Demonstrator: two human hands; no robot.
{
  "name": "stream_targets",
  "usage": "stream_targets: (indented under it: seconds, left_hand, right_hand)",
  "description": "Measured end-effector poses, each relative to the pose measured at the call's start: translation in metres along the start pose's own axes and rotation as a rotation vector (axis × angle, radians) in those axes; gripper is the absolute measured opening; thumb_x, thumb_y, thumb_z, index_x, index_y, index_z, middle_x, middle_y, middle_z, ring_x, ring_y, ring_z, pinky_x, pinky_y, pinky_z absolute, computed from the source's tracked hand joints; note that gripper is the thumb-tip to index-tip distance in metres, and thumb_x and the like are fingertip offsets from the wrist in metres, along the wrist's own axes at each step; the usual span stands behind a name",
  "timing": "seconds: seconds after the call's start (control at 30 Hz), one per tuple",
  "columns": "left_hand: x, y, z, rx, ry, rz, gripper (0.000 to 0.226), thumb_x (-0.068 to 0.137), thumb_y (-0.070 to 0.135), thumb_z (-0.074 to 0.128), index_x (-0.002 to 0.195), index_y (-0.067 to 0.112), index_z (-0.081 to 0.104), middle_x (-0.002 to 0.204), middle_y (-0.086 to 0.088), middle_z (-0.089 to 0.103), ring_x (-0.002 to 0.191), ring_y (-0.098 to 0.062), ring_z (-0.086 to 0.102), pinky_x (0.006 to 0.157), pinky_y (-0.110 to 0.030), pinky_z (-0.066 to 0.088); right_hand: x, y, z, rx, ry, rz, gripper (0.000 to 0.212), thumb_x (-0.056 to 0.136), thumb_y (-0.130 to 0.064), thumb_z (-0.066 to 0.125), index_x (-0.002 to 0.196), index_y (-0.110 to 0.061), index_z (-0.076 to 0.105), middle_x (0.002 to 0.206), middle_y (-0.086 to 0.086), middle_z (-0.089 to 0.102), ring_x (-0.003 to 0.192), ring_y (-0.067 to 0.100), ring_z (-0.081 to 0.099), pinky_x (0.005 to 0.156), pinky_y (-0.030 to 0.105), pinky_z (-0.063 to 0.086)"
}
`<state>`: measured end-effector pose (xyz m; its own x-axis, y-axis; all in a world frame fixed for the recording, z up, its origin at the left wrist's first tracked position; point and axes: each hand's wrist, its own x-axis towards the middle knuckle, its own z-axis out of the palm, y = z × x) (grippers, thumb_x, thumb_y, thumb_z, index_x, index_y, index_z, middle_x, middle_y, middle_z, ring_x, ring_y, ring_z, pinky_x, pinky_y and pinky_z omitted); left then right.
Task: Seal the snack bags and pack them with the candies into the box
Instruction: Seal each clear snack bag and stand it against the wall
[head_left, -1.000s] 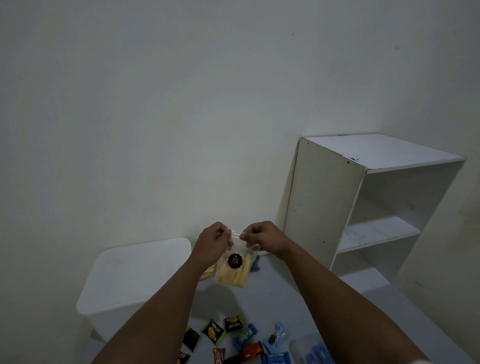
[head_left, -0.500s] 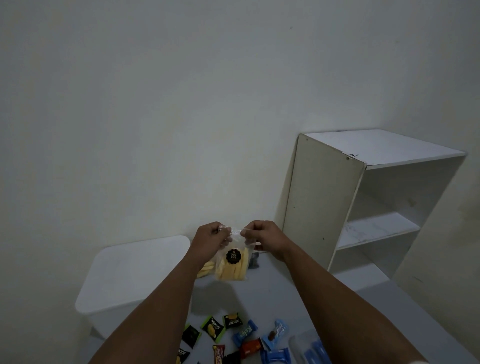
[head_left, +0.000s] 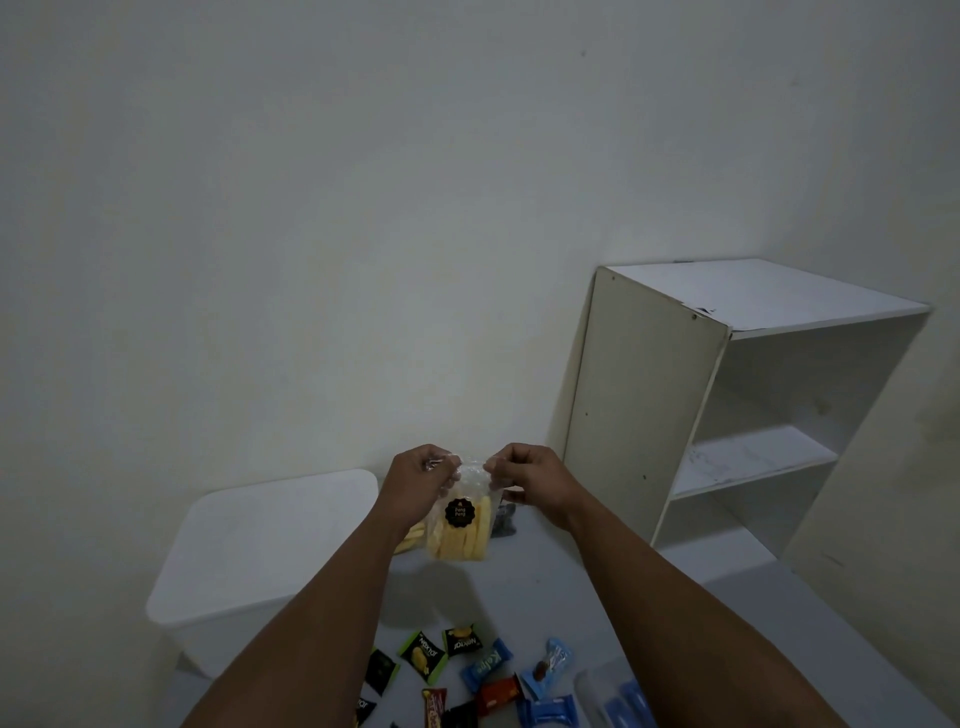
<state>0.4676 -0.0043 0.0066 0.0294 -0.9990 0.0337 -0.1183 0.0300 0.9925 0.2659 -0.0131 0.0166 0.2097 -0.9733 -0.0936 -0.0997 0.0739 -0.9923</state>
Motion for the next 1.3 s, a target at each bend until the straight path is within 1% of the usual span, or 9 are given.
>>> stream_targets:
  seconds: [0.13, 0.2, 0.37, 0.5, 0.67, 0.87, 1.03, 1.2, 1.3]
  left_hand:
    - [0.0, -0.001, 0.002, -0.007, 0.015, -0.005, 0.012, 0.094, 0.017, 0.068, 0.093, 0.006, 0.073, 0.083, -0.012, 0.075, 0.074, -0.018, 0.067, 0.073, -0.033, 0.057]
    - [0.001, 0.001, 0.001, -0.008, 0.026, -0.001, 0.012, 0.094, 0.017, 0.068, 0.093, 0.006, 0.073, 0.084, -0.014, 0.074, 0.074, -0.018, 0.067, 0.074, -0.034, 0.057]
    - [0.002, 0.0, 0.0, 0.001, 0.019, -0.006, 0.013, 0.094, 0.019, 0.068, 0.091, 0.008, 0.073, 0.082, -0.01, 0.076, 0.076, -0.019, 0.068, 0.079, -0.038, 0.059]
    - [-0.003, 0.001, -0.003, -0.076, 0.024, -0.04, 0.021, 0.097, 0.019, 0.063, 0.095, 0.001, 0.074, 0.086, -0.01, 0.079, 0.076, -0.017, 0.068, 0.079, -0.037, 0.057]
    - [-0.005, 0.001, -0.005, -0.045, -0.013, -0.031, 0.022, 0.099, 0.023, 0.06, 0.097, 0.005, 0.073, 0.089, -0.005, 0.079, 0.084, -0.019, 0.072, 0.083, -0.035, 0.057]
    - [-0.007, 0.0, -0.002, -0.038, -0.035, -0.036, 0.024, 0.101, 0.022, 0.057, 0.097, 0.005, 0.073, 0.09, -0.005, 0.079, 0.084, -0.018, 0.072, 0.086, -0.038, 0.058]
    - [-0.006, 0.0, -0.006, -0.02, -0.071, -0.061, 0.028, 0.105, 0.021, 0.048, 0.102, 0.007, 0.073, 0.093, -0.005, 0.079, 0.097, -0.026, 0.073, 0.09, -0.042, 0.057]
    - [-0.004, 0.0, -0.002, 0.063, -0.074, -0.006, 0.029, 0.105, 0.021, 0.048, 0.095, 0.007, 0.071, 0.088, -0.006, 0.078, 0.094, -0.026, 0.074, 0.085, -0.039, 0.057]
    - [-0.004, 0.0, -0.003, 0.086, -0.066, 0.013, 0.029, 0.105, 0.019, 0.048, 0.094, 0.003, 0.07, 0.087, -0.009, 0.077, 0.088, -0.024, 0.072, 0.077, -0.032, 0.055]
  right_hand:
    - [0.0, 0.0, 0.0, -0.012, 0.036, -0.02, 0.023, 0.09, -0.019, 0.074, 0.094, 0.003, 0.069, 0.086, 0.013, 0.07, 0.078, 0.02, 0.067, 0.069, 0.036, 0.049]
    - [-0.002, 0.001, -0.001, 0.008, 0.054, -0.025, 0.022, 0.09, -0.023, 0.074, 0.096, -0.002, 0.074, 0.09, 0.011, 0.073, 0.08, 0.018, 0.07, 0.069, 0.035, 0.051]
    - [-0.004, 0.002, -0.001, 0.065, 0.027, -0.043, 0.017, 0.09, -0.019, 0.074, 0.088, -0.003, 0.071, 0.082, 0.013, 0.067, 0.076, 0.02, 0.063, 0.069, 0.037, 0.046]
    - [-0.003, 0.001, -0.002, 0.1, 0.107, -0.045, 0.015, 0.089, -0.017, 0.074, 0.09, -0.003, 0.073, 0.08, 0.009, 0.066, 0.072, 0.019, 0.064, 0.069, 0.038, 0.051]
    - [-0.001, 0.003, 0.001, -0.004, 0.087, -0.039, 0.013, 0.086, -0.028, 0.078, 0.085, -0.015, 0.077, 0.084, 0.003, 0.074, 0.077, 0.016, 0.071, 0.071, 0.034, 0.053]
    - [0.0, 0.005, 0.004, -0.067, 0.096, -0.099, 0.015, 0.09, -0.019, 0.074, 0.079, -0.009, 0.069, 0.072, 0.007, 0.068, 0.067, 0.014, 0.066, 0.065, 0.035, 0.051]
    - [-0.001, 0.002, 0.005, -0.101, 0.087, -0.076, 0.025, 0.087, -0.027, 0.077, 0.093, -0.003, 0.074, 0.077, 0.005, 0.072, 0.069, 0.013, 0.069, 0.061, 0.025, 0.053]
    - [0.003, 0.002, 0.01, -0.138, 0.07, -0.108, 0.021, 0.089, -0.019, 0.074, 0.087, 0.001, 0.068, 0.074, 0.007, 0.067, 0.066, 0.014, 0.065, 0.066, 0.031, 0.053]
    - [0.004, 0.001, 0.012, -0.154, 0.071, -0.11, 0.019, 0.09, -0.018, 0.073, 0.087, 0.0, 0.068, 0.075, 0.008, 0.064, 0.065, 0.014, 0.064, 0.066, 0.033, 0.052]
